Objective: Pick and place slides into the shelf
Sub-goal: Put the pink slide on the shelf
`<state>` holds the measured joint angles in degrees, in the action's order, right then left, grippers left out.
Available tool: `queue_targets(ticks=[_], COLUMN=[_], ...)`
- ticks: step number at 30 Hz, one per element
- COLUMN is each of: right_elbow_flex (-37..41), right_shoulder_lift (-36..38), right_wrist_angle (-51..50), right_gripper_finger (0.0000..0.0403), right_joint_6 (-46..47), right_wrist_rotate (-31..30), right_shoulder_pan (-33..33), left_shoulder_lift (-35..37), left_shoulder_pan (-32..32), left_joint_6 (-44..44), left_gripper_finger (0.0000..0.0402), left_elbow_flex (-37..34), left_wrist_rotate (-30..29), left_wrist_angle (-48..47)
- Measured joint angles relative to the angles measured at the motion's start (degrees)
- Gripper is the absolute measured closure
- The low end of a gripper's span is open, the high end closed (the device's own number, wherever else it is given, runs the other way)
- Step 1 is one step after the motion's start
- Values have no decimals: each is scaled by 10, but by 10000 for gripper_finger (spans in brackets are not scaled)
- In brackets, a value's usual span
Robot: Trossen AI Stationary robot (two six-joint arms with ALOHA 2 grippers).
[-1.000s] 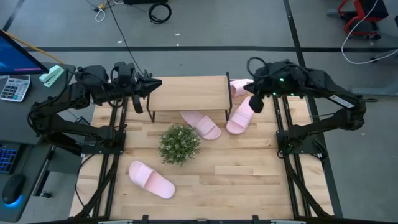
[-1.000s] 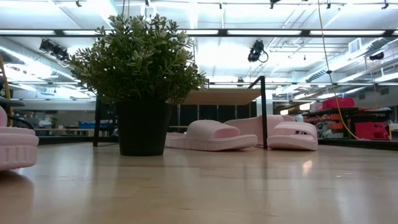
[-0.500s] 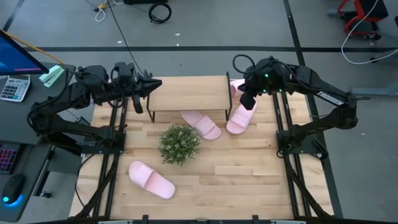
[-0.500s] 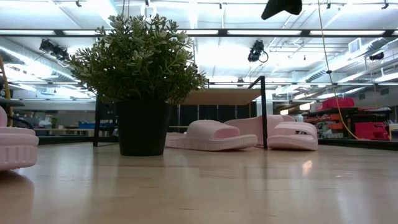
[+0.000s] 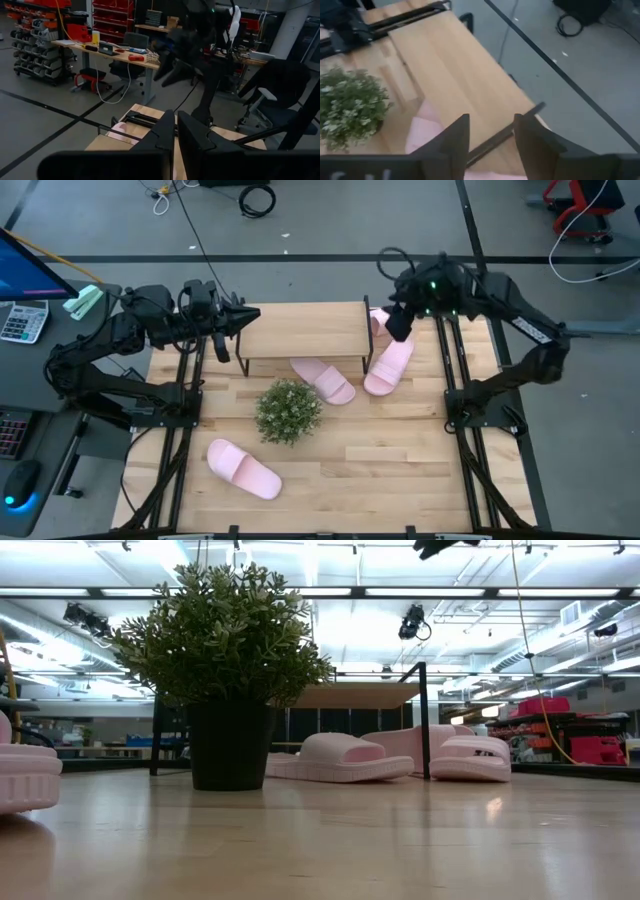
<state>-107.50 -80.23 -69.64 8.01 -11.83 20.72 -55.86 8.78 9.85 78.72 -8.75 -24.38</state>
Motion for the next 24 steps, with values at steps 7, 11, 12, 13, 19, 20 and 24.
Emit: queue_targets(ticks=[7, 11, 12, 13, 19, 20, 24], right_elbow_flex=[-197, -233, -232, -231, -223, -223, -223], right_shoulder_lift=[-117, -164, -172, -181, -225, -234, -262], right_wrist_angle=[-160, -202, -204, -204, -204, -204, -204], right_gripper_finger=[220, 219, 219, 219, 219, 219, 219], right_joint_6=[-2, -3, -5, -9, -36, -37, -50], right_wrist_rotate=[-2, 15, 25, 39, 86, 94, 123], right_shoulder_pan=[66, 105, 115, 125, 182, 193, 236], left_shoulder_lift=[0, 0, 0, 0, 0, 0, 0], left_shoulder_pan=[0, 0, 0, 0, 0, 0, 0], left_joint_6=[0, 0, 0, 0, 0, 0, 0], left_gripper_finger=[368, 375, 377, 378, 377, 375, 369], left_elbow_flex=[0, 0, 0, 0, 0, 0, 0], left_wrist_rotate=[0, 0, 0, 0, 0, 0, 0], left_wrist_angle=[0, 0, 0, 0, -7, -13, -27])
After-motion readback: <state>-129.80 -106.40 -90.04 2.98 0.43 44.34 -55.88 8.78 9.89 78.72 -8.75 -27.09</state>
